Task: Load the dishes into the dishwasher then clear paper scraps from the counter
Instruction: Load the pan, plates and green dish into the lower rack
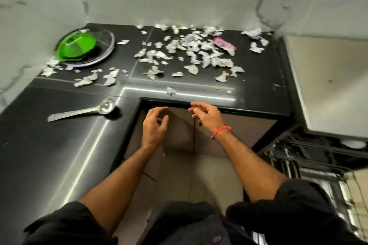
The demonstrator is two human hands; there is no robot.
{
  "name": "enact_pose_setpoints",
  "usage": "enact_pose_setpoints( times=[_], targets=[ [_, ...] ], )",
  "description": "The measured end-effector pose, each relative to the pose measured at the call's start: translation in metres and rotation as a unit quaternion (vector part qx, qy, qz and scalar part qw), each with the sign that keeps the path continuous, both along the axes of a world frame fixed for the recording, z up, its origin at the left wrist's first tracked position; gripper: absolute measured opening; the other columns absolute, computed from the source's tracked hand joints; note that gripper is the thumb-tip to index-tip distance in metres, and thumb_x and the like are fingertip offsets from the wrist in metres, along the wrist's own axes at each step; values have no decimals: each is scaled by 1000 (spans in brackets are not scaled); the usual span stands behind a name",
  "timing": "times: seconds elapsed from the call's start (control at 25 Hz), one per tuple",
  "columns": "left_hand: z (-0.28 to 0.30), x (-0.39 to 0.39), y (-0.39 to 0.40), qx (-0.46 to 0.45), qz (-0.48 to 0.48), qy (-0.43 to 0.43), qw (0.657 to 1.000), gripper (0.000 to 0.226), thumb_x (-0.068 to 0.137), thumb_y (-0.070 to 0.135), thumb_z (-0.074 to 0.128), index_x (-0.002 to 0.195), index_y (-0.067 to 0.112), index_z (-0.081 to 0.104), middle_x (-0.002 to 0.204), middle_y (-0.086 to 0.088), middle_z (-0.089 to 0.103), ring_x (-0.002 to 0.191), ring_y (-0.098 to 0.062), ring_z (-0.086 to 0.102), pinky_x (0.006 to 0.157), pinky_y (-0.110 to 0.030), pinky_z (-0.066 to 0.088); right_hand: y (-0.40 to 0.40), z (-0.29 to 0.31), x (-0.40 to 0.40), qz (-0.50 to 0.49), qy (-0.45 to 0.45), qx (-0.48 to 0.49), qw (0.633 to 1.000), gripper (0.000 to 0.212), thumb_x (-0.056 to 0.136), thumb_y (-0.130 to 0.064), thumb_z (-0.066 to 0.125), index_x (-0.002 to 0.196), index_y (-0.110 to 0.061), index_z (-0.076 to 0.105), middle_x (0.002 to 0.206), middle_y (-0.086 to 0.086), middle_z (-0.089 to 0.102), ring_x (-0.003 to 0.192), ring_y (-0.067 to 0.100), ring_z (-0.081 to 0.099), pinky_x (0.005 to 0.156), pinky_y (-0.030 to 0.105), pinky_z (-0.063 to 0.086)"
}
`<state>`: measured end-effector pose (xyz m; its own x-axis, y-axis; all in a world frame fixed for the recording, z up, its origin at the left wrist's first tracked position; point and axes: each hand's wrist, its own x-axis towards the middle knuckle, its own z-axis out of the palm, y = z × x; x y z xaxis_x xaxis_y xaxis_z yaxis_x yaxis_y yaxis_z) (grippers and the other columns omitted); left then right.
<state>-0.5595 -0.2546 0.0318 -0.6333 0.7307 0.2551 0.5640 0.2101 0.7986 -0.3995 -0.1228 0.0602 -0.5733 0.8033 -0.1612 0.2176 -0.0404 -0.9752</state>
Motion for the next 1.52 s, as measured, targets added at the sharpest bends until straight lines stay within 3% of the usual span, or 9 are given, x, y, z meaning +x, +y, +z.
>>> enact_pose_setpoints(
  times=[0.32,0.44,0.6,0.76,0.92,1.12,1.28,1.4,1.52],
  targets=[
    [9,-165,-82,32,194,-51,979,26,90,6,67,115,13,70,113,-3,61,93,-17,62,78,-7,45,-45,22,-194,105,29,1,994,24,96,-4,52,114,-11,66,100,4,73,76,12,66,62,18,50],
    [9,-209,-90,27,244,-94,965,27,91,14,67,118,20,68,116,0,59,89,-23,65,84,-25,54,-42,29,-244,141,27,1,990,25,95,-5,53,116,-11,65,102,6,72,76,14,67,63,19,51],
    [13,-271,-69,17,283,-113,952,29,92,21,66,121,25,65,122,4,53,84,-16,67,85,-38,59,-10,29,-322,174,29,3,984,24,94,-9,55,108,-26,64,103,4,72,78,16,67,67,32,54],
    [10,-332,-33,14,326,-127,937,30,90,24,67,120,26,66,121,4,54,83,-12,68,78,-45,62,36,16,-398,190,19,-18,981,24,93,-10,58,114,-18,65,108,8,70,76,15,65,62,27,53],
    [9,-380,-1,1,358,-141,923,30,89,20,67,119,26,66,125,-2,56,84,-14,69,88,-45,58,76,-1,-463,208,2,-43,977,23,93,-8,58,112,-21,61,107,13,67,74,19,64,61,29,51],
    [-2,-423,21,-105,354,-206,906,59,93,24,67,146,14,44,141,-13,54,119,-23,62,105,-40,48,107,-4,-546,211,-5,-65,975,35,95,-8,56,130,-6,53,102,9,64,74,19,66,57,28,54],
    [-17,-441,21,-166,311,-206,913,67,97,12,58,156,14,25,149,-20,47,138,-30,48,114,-44,40,115,-1,-617,181,-36,-113,976,51,98,-14,54,142,3,37,105,15,61,84,39,70,67,49,60],
    [-17,-443,14,-156,296,-248,909,66,99,6,49,157,18,20,158,-10,37,144,-23,40,95,-48,55,114,-3,-651,163,-79,-168,969,42,99,-19,55,132,3,40,103,25,56,83,48,69,44,39,57],
    [-11,-441,10,-116,283,-296,905,59,102,3,46,155,18,27,160,-5,34,145,-18,37,74,-40,60,116,-11,-666,146,-95,-207,963,37,98,-5,51,132,4,38,115,26,53,77,46,69,30,31,49]
  ],
)
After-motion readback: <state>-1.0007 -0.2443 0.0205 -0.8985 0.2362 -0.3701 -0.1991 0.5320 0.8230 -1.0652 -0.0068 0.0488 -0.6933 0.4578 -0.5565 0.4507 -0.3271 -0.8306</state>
